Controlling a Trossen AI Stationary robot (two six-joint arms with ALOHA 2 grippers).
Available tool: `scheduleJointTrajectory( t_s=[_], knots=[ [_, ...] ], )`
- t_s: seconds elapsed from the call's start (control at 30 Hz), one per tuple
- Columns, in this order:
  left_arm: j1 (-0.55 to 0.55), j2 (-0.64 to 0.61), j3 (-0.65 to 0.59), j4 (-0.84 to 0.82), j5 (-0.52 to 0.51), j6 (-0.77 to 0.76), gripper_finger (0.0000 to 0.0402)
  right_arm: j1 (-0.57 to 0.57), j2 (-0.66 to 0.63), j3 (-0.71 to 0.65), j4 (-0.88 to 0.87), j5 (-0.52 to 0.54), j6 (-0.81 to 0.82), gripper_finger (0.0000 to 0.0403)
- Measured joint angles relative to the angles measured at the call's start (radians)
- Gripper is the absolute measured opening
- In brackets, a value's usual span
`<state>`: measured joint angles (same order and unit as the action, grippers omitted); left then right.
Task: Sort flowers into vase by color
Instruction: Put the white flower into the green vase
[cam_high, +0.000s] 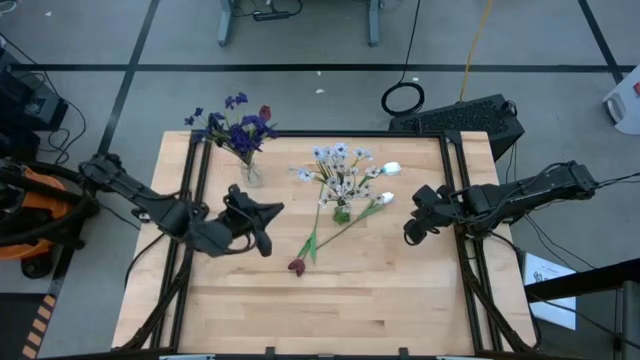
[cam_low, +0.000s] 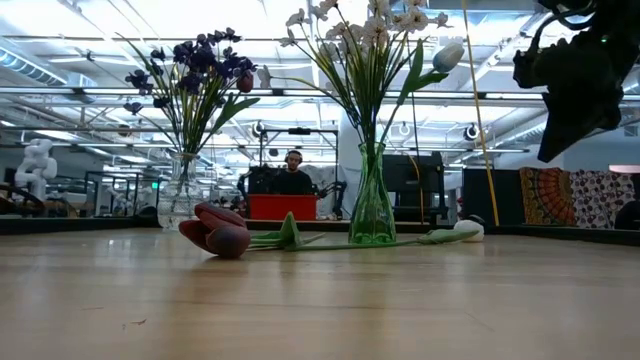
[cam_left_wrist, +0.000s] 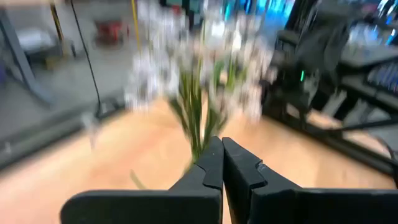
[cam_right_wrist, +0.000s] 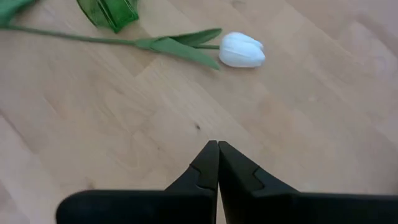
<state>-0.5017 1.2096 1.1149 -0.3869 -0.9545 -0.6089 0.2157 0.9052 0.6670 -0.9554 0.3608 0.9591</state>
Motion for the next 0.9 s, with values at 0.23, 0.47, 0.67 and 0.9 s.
scheduleJointTrajectory(
  t_s=[0.23,0.47,0.67,0.9],
  knots=[
    [0.004,0.015,-0.003,-0.369,0.241,-0.316,0.0002,0.005,0.041,0.000,0.030,0.003,0.228,0.0000],
    [0.021,0.014,-0.108,-0.542,0.364,-0.264,0.0001,0.066,0.143,0.000,0.161,-0.036,0.434,0.0000],
    [0.025,-0.030,-0.284,-0.514,0.496,-0.181,0.0001,0.163,0.320,0.046,0.257,0.005,0.715,0.0000],
    [0.025,-0.207,-0.516,-0.377,0.611,-0.083,0.0000,0.212,0.612,0.246,0.250,0.026,0.957,0.0000]
  ],
)
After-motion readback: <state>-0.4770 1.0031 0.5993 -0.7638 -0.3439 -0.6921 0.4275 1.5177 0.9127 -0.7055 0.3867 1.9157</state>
